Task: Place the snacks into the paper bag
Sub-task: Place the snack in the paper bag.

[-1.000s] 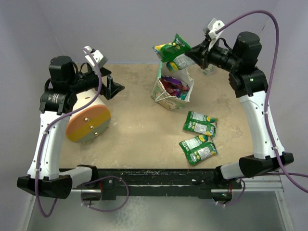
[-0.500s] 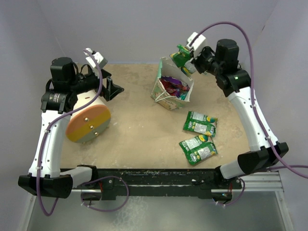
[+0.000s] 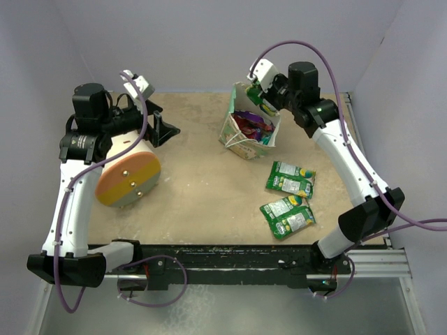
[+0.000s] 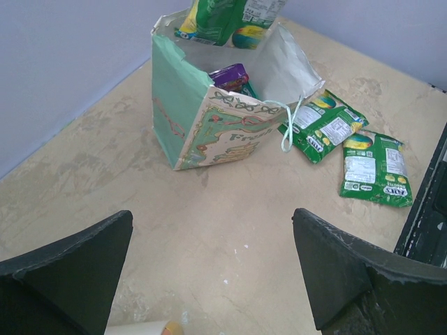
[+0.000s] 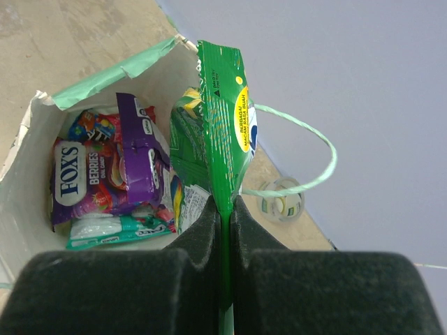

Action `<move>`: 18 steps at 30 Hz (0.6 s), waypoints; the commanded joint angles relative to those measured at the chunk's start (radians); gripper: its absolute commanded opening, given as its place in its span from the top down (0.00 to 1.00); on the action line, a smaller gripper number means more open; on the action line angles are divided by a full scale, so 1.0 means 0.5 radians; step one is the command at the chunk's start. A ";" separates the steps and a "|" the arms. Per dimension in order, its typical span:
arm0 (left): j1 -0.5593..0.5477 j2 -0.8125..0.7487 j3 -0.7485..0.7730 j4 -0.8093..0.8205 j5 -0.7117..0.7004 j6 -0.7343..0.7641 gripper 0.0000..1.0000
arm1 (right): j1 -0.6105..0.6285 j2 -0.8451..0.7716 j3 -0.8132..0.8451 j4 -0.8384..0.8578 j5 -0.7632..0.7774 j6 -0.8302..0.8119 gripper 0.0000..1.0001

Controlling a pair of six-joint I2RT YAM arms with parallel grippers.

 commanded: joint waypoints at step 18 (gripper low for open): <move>0.041 -0.082 -0.054 0.122 0.093 -0.028 0.01 | 0.024 0.285 0.017 0.076 -0.087 0.065 0.58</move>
